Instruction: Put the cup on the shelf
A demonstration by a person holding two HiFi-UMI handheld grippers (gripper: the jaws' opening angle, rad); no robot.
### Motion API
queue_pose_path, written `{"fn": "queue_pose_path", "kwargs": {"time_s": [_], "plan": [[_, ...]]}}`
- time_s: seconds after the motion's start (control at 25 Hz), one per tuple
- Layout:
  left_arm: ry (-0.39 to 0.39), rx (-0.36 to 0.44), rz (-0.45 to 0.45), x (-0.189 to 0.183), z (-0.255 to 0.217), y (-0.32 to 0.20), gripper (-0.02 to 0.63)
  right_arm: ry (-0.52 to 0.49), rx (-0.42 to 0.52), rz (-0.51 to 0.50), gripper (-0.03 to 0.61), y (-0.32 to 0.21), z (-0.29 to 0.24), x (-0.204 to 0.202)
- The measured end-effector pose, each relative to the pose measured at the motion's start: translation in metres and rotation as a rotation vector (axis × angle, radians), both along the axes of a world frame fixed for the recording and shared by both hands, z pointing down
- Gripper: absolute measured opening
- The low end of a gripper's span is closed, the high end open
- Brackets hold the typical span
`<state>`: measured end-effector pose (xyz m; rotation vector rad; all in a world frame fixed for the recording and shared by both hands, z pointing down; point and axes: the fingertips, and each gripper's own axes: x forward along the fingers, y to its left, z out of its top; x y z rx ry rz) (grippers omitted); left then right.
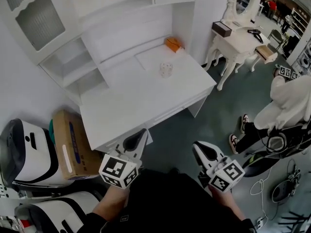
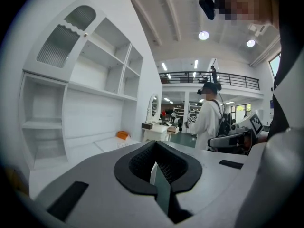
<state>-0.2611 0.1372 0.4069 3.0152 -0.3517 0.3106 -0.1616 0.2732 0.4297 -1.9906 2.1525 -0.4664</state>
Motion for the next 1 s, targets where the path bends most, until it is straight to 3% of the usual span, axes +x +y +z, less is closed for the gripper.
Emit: {"fn": "queue_pose_path", "kwargs": {"time_s": [0.24, 0.48, 1.0], "plan": [[-0.018, -0.004, -0.003, 0.037, 0.003, -0.008, 0.012, -0.01, -0.003, 0.008, 0.017, -0.005, 0.001, 0.049], [-0.01, -0.034, 0.006, 0.064, 0.011, -0.026, 0.012, -0.028, -0.022, -0.018, 0.017, -0.032, 0.01, 0.063], [0.024, -0.067, 0.008, 0.128, 0.016, -0.133, 0.012, 0.003, -0.074, -0.071, 0.017, -0.144, 0.009, 0.121]]}}
